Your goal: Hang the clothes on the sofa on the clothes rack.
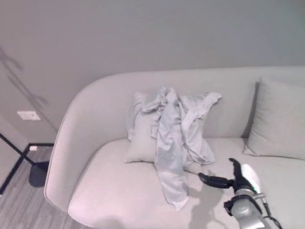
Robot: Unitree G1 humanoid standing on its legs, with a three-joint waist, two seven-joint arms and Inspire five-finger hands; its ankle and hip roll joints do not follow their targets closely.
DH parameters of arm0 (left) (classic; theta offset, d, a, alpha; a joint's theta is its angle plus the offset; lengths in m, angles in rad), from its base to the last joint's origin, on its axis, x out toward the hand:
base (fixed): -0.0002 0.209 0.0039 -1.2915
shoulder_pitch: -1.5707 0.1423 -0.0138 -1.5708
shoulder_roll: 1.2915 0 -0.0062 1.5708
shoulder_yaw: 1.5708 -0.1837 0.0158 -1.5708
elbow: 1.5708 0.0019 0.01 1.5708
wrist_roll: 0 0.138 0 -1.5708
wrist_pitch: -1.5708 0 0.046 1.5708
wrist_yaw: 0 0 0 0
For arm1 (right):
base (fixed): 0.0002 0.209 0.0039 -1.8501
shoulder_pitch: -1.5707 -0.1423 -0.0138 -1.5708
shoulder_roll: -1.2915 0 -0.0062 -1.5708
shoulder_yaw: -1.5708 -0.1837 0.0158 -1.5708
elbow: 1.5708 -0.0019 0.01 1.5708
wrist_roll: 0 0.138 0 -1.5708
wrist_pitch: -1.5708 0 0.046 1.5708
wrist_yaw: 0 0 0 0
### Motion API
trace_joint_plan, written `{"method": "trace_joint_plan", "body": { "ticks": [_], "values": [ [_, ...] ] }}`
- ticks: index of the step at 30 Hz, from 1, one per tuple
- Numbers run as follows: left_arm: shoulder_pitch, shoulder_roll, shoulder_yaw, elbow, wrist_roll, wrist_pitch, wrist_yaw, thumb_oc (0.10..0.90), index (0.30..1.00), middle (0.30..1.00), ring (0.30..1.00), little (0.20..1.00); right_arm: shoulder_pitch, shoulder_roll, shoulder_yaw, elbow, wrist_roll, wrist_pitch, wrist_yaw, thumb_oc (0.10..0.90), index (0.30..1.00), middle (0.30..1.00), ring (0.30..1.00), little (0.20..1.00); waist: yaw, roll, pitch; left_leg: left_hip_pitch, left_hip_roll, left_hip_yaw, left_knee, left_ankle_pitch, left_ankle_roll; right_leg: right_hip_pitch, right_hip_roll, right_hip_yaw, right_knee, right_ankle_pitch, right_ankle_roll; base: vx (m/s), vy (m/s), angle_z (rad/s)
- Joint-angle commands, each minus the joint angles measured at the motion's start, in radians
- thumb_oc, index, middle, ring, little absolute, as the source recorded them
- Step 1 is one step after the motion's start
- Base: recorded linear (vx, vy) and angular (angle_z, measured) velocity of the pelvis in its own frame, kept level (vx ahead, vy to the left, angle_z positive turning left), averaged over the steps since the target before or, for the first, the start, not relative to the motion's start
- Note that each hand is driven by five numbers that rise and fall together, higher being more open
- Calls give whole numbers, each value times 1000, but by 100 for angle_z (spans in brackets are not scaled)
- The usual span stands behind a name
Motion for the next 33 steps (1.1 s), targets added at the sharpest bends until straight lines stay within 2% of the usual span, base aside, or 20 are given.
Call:
{"method": "trace_joint_plan", "body": {
  "ticks": [1,3,5,6,8,9,10,11,12,15,20,25,27,28,31,33],
  "values": [
    [-71,42,-13,26,8,-45,23,800,900,900,900,900,-50,-68,-36,-139,-29,-90,-51,800,900,900,900,900,2,-92,1,-39,21,-5,0,-47,9,-40,-54,-1,105,-76,38,52,-229,46],
    [-75,25,-48,11,28,-47,20,800,900,900,900,900,-46,-83,-58,-135,-35,-102,-84,800,900,900,900,900,-1,-77,3,-67,51,-20,0,-21,-15,-26,-34,-51,112,-109,21,32,-137,76],
    [-80,9,-90,-10,42,-42,20,800,900,900,900,900,-51,-92,-82,-144,-20,-109,-121,800,900,900,900,900,-8,-64,9,-103,75,6,0,17,-27,-3,-28,-109,108,-132,13,31,-117,75],
    [-82,4,-104,-14,47,-40,20,800,900,900,900,900,-53,-98,-89,-150,-15,-115,-132,800,900,900,900,900,-14,-60,14,-115,81,41,0,32,-25,11,-29,-138,102,-139,10,27,-69,96],
    [-83,-1,-128,-30,70,-36,21,800,900,900,900,900,-54,-111,-103,-172,-16,-124,-154,800,900,900,900,900,-26,-53,26,-130,96,170,8,56,-17,47,-35,-191,86,-152,7,15,-58,121],
    [-79,-1,-151,-46,102,-34,19,800,900,900,900,900,-55,-133,-126,-186,-22,-127,-179,800,900,900,900,900,-37,-46,31,-154,107,298,23,82,-11,68,-40,-243,62,-151,5,-9,-39,144],
    [-79,-1,-152,-47,102,-33,19,800,900,900,900,900,-54,-133,-127,-186,-22,-126,-179,800,900,900,900,900,-37,-46,31,-154,107,298,24,82,-12,70,-39,-243,59,-150,5,-16,-38,140],
    [-73,2,-159,-49,118,-31,20,800,900,900,900,900,-54,-142,-140,-185,-22,-128,-194,800,900,900,900,900,-38,-40,32,-166,113,342,33,90,-11,79,-38,-263,47,-152,4,81,-32,95],
    [-55,6,-161,-45,137,-26,12,800,900,900,900,900,-67,-165,-150,-170,-25,-125,-205,800,900,900,900,900,-30,-27,28,-166,112,345,32,91,-18,100,-28,-272,22,-151,2,81,-33,61],
    [-43,13,-156,-22,151,-22,7,800,900,900,900,900,-89,-184,-159,-145,-23,-124,-216,800,900,900,900,900,-20,-19,23,-164,108,337,19,95,-20,110,-29,-285,13,-148,3,116,14,54],
    [-57,41,-174,-4,161,-27,22,800,900,900,900,900,-250,-237,-125,-39,-6,-108,-281,800,900,900,900,900,10,-7,54,-204,85,313,9,93,-16,58,-53,-278,15,-130,12,-21,42,13],
    [-106,53,-250,-42,172,-52,64,800,900,900,900,900,-459,-326,-89,78,-32,-45,-414,800,900,900,900,900,27,20,103,-274,53,301,3,101,-6,-46,-84,-260,37,-105,19,-81,71,15],
    [-115,51,-277,-56,189,-60,79,800,900,900,900,900,-495,-346,-89,89,-48,-30,-448,800,900,900,900,900,28,31,113,-288,44,295,0,104,-4,-66,-92,-256,40,-100,22,-28,61,2],
    [-116,50,-276,-56,189,-60,79,800,900,900,900,900,-497,-347,-87,90,-48,-31,-448,800,900,900,900,900,28,32,113,-290,44,295,0,104,-4,-68,-92,-256,42,-100,22,-31,67,1],
    [-138,40,-375,-95,258,-87,104,800,900,900,900,900,-597,-393,-34,166,-58,-34,-490,800,900,900,900,900,35,56,137,-332,22,271,0,107,-5,-109,-104,-246,35,-83,32,-43,49,0],
    [-148,38,-392,-110,269,-96,117,800,900,900,900,900,-633,-406,0,193,-68,-31,-503,800,900,900,900,900,40,64,148,-351,18,264,0,110,-8,-127,-105,-240,32,-77,35,0,0,0]
  ]
}}
